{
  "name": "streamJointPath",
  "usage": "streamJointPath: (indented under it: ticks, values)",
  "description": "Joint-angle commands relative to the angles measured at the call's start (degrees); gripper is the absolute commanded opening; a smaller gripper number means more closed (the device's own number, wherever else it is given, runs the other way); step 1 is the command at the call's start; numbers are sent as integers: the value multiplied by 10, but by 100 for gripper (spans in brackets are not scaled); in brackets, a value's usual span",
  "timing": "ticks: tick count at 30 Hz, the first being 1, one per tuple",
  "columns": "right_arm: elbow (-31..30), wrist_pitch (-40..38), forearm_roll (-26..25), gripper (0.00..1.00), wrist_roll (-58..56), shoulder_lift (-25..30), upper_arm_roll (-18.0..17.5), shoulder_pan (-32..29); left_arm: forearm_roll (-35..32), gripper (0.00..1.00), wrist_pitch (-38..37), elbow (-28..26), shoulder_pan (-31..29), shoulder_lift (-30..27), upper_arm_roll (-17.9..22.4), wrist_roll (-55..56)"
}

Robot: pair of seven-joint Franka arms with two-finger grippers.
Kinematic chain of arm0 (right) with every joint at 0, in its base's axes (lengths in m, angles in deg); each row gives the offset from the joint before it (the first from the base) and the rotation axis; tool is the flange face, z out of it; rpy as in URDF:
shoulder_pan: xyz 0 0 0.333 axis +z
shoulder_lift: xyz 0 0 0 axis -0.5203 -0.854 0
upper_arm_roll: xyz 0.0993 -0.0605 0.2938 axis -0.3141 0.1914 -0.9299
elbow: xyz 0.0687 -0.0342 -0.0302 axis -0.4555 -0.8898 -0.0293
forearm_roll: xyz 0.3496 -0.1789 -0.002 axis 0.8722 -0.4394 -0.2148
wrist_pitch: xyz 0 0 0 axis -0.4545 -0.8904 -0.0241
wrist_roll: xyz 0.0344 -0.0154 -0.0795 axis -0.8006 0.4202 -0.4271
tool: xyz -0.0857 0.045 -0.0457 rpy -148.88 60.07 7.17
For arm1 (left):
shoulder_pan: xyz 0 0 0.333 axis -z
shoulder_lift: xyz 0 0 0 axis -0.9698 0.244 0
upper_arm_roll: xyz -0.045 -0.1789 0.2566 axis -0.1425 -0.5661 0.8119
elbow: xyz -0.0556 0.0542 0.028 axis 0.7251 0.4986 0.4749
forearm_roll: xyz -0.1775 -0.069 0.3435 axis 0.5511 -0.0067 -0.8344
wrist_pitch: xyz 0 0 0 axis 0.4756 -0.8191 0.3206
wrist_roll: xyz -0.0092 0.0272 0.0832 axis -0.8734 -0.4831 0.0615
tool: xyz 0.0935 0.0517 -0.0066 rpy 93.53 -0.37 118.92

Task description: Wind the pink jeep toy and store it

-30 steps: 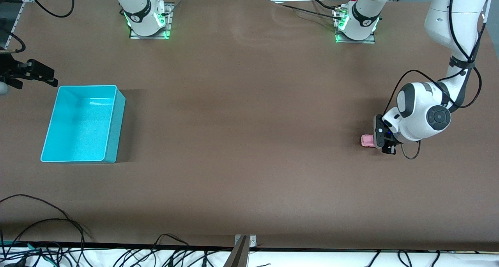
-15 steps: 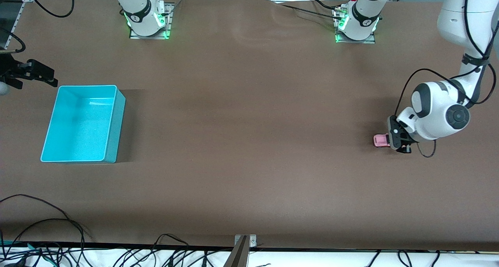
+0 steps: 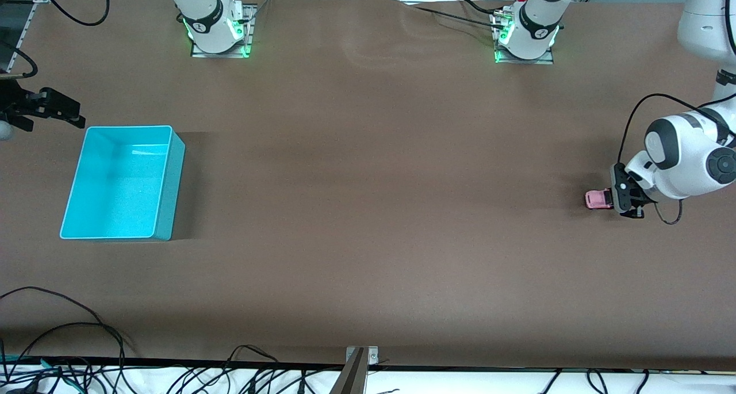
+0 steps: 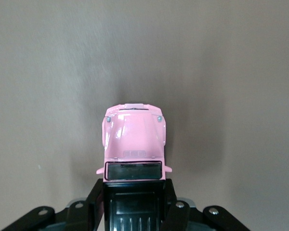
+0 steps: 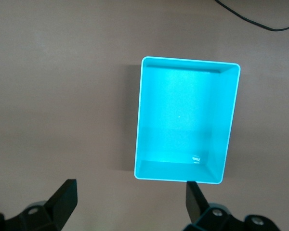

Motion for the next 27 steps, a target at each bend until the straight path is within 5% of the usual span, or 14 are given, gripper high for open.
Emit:
streamJointPath:
  ticks: [1, 20, 22, 23, 24, 25, 27]
  values:
    - [14, -4, -4, 100, 5, -4, 0, 1, -17, 0, -19, 16, -28, 34, -2, -41]
    - [14, -4, -4, 100, 6, -4, 0, 1, -45, 3, -19, 40, -61, 41, -2, -65]
    - [14, -4, -4, 100, 6, -4, 0, 1, -44, 28, -19, 41, -62, 40, -3, -64]
    - [14, -4, -4, 100, 6, -4, 0, 1, -39, 51, -19, 42, -63, 38, -3, -64]
    - [14, -4, -4, 100, 6, -4, 0, 1, -36, 87, -19, 42, -65, 37, -3, -65]
    - [14, -4, -4, 100, 6, -4, 0, 1, -36, 100, -20, 43, -69, 35, -4, -65]
    - [14, -4, -4, 100, 6, -4, 0, 1, -35, 100, -23, 45, -72, 27, -6, -63]
